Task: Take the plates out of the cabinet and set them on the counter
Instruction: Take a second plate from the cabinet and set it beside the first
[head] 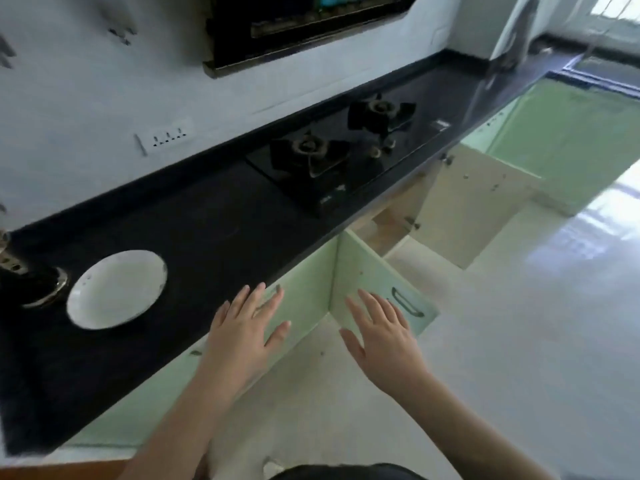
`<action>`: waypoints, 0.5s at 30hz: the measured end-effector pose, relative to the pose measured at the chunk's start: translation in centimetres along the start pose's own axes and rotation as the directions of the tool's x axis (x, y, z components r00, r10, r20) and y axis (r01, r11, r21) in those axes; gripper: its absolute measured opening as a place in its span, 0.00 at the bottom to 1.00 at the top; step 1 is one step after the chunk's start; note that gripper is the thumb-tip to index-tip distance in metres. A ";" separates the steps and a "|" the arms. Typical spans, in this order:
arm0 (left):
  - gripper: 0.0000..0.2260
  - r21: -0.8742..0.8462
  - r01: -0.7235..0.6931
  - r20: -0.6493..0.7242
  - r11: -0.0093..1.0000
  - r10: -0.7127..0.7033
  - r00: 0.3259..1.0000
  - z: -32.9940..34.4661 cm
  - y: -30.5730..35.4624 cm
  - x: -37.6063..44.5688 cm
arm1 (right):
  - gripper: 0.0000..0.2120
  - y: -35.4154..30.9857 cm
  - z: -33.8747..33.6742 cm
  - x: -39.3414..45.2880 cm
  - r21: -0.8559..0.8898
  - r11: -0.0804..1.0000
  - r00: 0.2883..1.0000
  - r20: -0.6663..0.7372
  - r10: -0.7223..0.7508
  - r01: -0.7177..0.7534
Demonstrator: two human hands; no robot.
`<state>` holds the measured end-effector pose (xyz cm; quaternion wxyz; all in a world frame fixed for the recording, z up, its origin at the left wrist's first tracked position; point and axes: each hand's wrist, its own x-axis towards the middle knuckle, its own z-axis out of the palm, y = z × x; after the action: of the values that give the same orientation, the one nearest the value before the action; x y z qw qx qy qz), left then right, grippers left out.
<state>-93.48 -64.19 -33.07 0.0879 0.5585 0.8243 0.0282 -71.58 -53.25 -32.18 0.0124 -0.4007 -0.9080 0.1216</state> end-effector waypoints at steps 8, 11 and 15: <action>0.32 -0.118 -0.277 0.014 0.954 0.281 0.960 -0.9 16.5 6.6 | 0.28 14.8 -4.8 -8.5 0.010 0.957 0.949 -0.125 0.289 -0.290; 0.32 -0.118 -0.388 0.015 0.914 0.393 0.920 -0.4 22.9 7.3 | 0.29 19.1 -5.7 -11.4 0.023 0.915 0.903 -0.151 0.402 -0.404; 0.33 -0.116 -0.487 0.054 0.866 0.495 0.867 1.2 28.7 7.5 | 0.30 23.4 -6.0 -13.6 0.064 0.859 0.847 -0.147 0.512 -0.508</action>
<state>-69.73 -46.59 -30.97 0.1388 0.7455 0.6484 0.0672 -44.67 -46.74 -30.77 0.0565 -0.6354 -0.7638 0.0983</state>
